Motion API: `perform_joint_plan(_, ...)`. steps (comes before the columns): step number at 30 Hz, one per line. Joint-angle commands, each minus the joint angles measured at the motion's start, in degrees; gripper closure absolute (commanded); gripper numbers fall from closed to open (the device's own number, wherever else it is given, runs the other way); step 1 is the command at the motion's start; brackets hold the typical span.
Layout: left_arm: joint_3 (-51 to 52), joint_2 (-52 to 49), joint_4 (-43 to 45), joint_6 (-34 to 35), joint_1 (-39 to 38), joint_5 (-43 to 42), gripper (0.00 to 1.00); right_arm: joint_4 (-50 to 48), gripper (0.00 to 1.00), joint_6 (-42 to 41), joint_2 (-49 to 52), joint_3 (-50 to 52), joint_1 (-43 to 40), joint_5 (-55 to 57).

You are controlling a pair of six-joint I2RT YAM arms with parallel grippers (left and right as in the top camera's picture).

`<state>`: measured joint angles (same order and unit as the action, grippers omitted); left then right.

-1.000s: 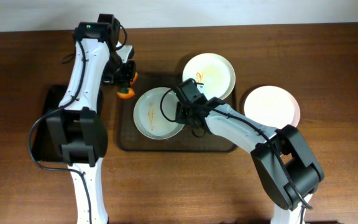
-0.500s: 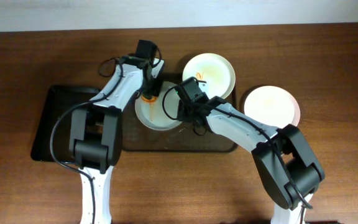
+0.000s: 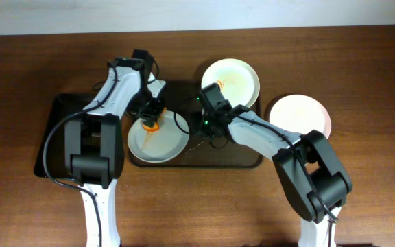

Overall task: Clean dirty plates on tray and stack at the side
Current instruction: 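Scrub the held plate with the sponge in the left gripper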

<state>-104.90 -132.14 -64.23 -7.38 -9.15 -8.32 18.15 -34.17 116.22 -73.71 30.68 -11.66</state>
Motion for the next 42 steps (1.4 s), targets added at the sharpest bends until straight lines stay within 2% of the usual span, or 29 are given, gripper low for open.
perform_joint_plan(1,1.33,-3.06,2.73,3.52,1.38,0.37,1.0,-0.11,0.41,1.42,0.81,-2.89,-4.17,-15.41)
perform_joint_plan(3,1.27,-3.06,4.26,3.91,0.55,0.35,1.0,1.73,0.45,1.4,0.81,-5.95,-6.4,-22.18)
perform_joint_plan(5,0.04,-3.06,4.61,3.91,-0.48,0.33,1.0,5.62,0.45,1.38,0.83,-6.97,-6.21,-22.16)
perform_joint_plan(6,-0.92,-3.06,4.61,3.91,-0.83,0.33,1.0,7.63,0.45,1.38,0.83,-6.97,-6.14,-21.35)
perform_joint_plan(8,-2.78,-3.06,4.57,3.96,-1.46,0.11,1.0,13.14,0.45,1.36,1.18,-6.97,-5.2,-12.98)
perform_joint_plan(11,-6.05,-3.06,3.91,4.59,-1.57,-2.34,1.0,14.45,0.48,0.98,3.65,-6.86,-3.5,-9.44)
perform_joint_plan(15,-9.2,-3.06,1.44,4.59,-1.62,-2.51,1.0,13.31,0.73,-0.83,7.32,-6.86,-1.75,-8.83)
perform_joint_plan(17,-11.3,-3.06,-2.29,4.52,-1.62,-3.5,1.0,12.39,0.96,-2.8,7.32,-6.86,-1.81,-7.93)
perform_joint_plan(20,-13.16,-3.06,-13.46,1.79,-1.62,-3.52,1.0,11.63,0.96,-2.75,7.32,-6.86,-1.81,-7.5)
perform_joint_plan(24,-13.16,-3.06,-20.06,0.44,-1.62,-3.54,1.0,11.02,0.96,-2.95,7.34,-6.86,-1.81,-7.15)
perform_joint_plan(25,-12.7,-3.08,-20.74,2.16,-1.64,-3.52,1.0,11.02,0.96,-2.95,7.34,-6.86,-1.81,-7.15)
perform_joint_plan(27,-8.0,-3.08,-17.07,5.95,-2.8,-3.43,1.0,10.67,0.96,-2.95,7.34,-6.86,-1.81,-7.15)
perform_joint_plan(31,6.08,-3.08,-2.75,15.19,-6.29,6.64,1.0,10.62,0.96,-2.93,7.34,-6.86,-1.81,-7.15)
perform_joint_plan(33,9.88,-3.08,-2.86,15.69,-6.47,6.64,1.0,10.6,0.96,-2.95,7.37,-6.86,-1.81,-7.13)
perform_joint_plan(35,10.27,-3.08,-9.4,15.47,-6.43,6.93,1.0,10.58,0.96,-2.95,7.39,-6.86,-1.81,-7.02)
perform_joint_plan(38,11.69,-3.08,-11.15,15.87,-6.51,8.13,1.0,10.64,0.96,-2.93,7.39,-6.86,-1.81,-6.69)
perform_joint_plan(40,13.86,-3.08,-8.46,17.42,-6.75,8.2,1.0,10.8,0.96,-2.93,7.39,-6.86,-1.81,-6.69)
perform_joint_plan(42,14.86,-3.08,2.58,17.38,-6.84,10.23,1.0,10.8,0.96,-2.93,7.39,-6.86,-1.81,-6.69)
